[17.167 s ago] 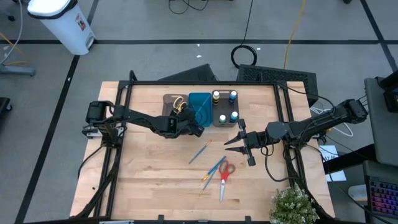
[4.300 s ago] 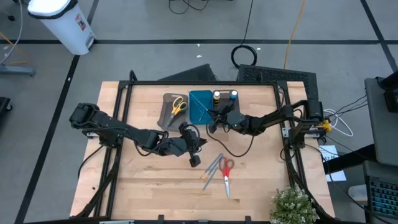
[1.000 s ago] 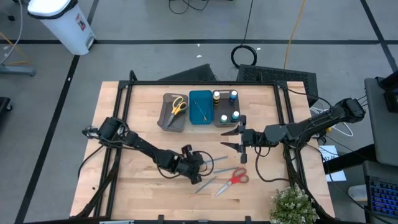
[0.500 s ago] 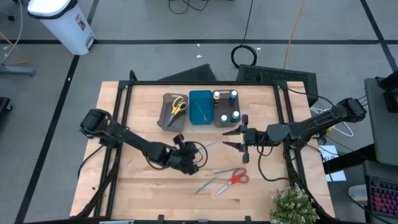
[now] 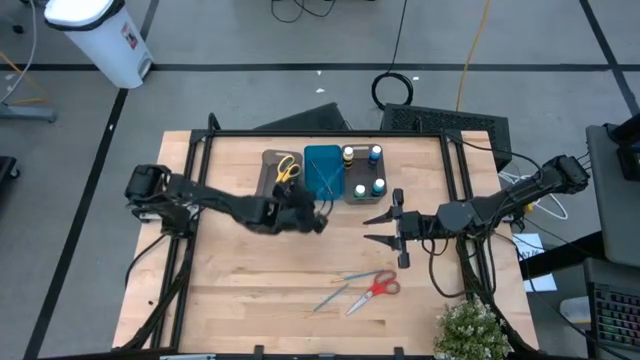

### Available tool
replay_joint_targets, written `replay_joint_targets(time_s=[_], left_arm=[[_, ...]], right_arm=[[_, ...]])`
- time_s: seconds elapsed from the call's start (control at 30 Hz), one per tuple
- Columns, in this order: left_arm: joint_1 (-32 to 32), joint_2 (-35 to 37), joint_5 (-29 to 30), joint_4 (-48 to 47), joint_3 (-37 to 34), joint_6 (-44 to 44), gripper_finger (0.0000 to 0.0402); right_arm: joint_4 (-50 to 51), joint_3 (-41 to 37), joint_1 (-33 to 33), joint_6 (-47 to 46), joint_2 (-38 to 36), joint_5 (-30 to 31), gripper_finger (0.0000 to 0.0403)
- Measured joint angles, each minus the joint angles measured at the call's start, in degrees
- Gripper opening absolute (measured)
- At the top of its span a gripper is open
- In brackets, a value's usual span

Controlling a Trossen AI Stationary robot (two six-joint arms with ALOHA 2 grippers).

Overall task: Pick & Place Paint Supplies
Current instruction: Put the blue paint brush into the blue bin

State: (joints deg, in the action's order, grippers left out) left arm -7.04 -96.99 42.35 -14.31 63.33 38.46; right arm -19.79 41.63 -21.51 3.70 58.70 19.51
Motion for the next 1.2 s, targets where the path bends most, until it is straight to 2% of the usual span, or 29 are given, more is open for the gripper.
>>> replay_joint_targets(time_s=[0.13,0.3,0.4,0.87,1.03,1.2], left_arm=[[4.81,-0.55,-1.12,0.92,-0.02,0.65,0.0000],[9.45,-1.18,-6.14,2.65,0.03,1.78,0.0002],[11.38,-1.93,-6.56,2.39,0.00,2.79,0.0003],[13.02,-7.51,-8.94,5.08,0.02,3.68,0.0004],[13.02,-7.51,-8.93,5.19,0.02,1.32,0.0037],[12.32,-5.33,-9.98,5.50,0.03,-2.49,0.0091]], right_arm=[[0.14,0.00,0.02,0.02,0.00,0.09,0.0130],[0.44,0.00,0.02,0.24,0.00,0.09,0.0130],[0.72,0.00,0.02,0.46,0.00,0.09,0.0130],[0.96,-0.02,0.02,0.44,0.00,0.11,0.0130],[0.94,-0.02,0.02,0.44,0.00,0.11,0.0130],[1.02,-0.02,0.02,0.44,0.00,0.11,0.0130]])
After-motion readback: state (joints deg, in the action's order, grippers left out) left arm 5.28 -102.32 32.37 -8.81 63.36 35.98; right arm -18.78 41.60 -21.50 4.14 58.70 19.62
